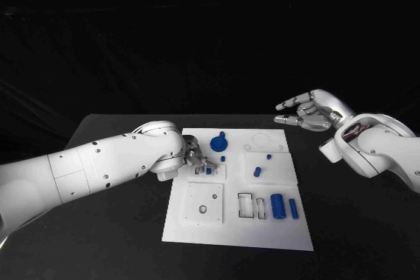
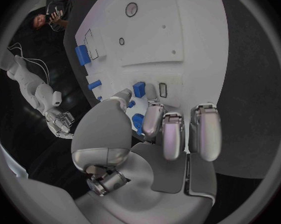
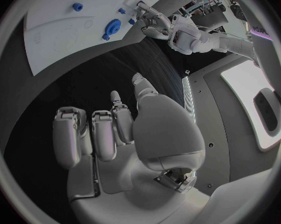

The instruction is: Assemble the parts on the task board

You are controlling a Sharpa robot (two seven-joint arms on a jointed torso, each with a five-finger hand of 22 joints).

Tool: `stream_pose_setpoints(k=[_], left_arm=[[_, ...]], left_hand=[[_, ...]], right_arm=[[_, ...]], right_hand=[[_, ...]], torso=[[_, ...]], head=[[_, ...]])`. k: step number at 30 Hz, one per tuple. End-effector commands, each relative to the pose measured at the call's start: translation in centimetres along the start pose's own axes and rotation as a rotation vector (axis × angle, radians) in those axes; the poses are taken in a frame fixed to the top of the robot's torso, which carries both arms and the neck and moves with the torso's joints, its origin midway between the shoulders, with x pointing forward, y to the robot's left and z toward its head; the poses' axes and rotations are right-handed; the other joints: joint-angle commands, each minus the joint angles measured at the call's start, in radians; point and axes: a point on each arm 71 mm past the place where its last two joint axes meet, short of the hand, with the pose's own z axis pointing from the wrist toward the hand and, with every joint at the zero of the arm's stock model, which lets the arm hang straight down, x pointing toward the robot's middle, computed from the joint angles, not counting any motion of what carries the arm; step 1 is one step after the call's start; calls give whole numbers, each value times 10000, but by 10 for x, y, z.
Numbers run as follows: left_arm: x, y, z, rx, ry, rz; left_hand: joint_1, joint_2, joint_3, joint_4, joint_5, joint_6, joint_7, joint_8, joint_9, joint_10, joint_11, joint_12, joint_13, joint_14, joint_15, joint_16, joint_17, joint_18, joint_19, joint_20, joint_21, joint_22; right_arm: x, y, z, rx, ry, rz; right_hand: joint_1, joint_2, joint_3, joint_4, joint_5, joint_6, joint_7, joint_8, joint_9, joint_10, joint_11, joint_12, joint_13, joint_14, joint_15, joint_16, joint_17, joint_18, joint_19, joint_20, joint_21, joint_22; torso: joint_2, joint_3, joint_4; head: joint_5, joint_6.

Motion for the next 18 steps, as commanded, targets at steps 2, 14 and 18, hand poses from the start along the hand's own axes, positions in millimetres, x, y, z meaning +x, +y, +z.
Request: stream_pose_setpoints(k=[2,14,18], left_arm=[[-4,5,-6,-485,-237,-354],[-50,13,-28,984,-106,-2197],[-75,18,-24,686,-560,-1620]], left_hand=[[-72,81,-363,-2,-57,61,-6,20,27,74,-20,30,-2,1054,-92,31,2633,-158,608,-75,9,1181],[853,308,-1577,-7,-31,-1269,574,-804,-433,-1267,473,-1548,-1787,1054,297,31,2633,135,132,241,-981,-270],[1008,364,-1729,-13,-46,-1324,624,-907,-556,-1249,515,-1496,-1772,1054,334,31,2633,131,150,290,-977,-245]], right_arm=[[1,-1,0,49,134,3],[1,-5,1,151,117,-14],[2,-6,1,173,129,-7]], right_hand=[[-17,44,-54,-28,37,31,-31,0,11,-67,10,-64,1028,687,33,-35,1054,171,-65,27,-50,100],[-33,47,-75,-11,38,29,-32,-1,11,-69,10,-68,1024,684,32,-45,1043,173,-68,26,-57,93],[-33,47,-75,-11,38,29,-32,-1,11,-69,10,-68,1024,684,32,-45,1043,173,-68,26,-57,93]], torso=[[-5,2,0],[-2,8,9],[-10,4,27]], head=[[-10,16],[1,138],[22,164]])
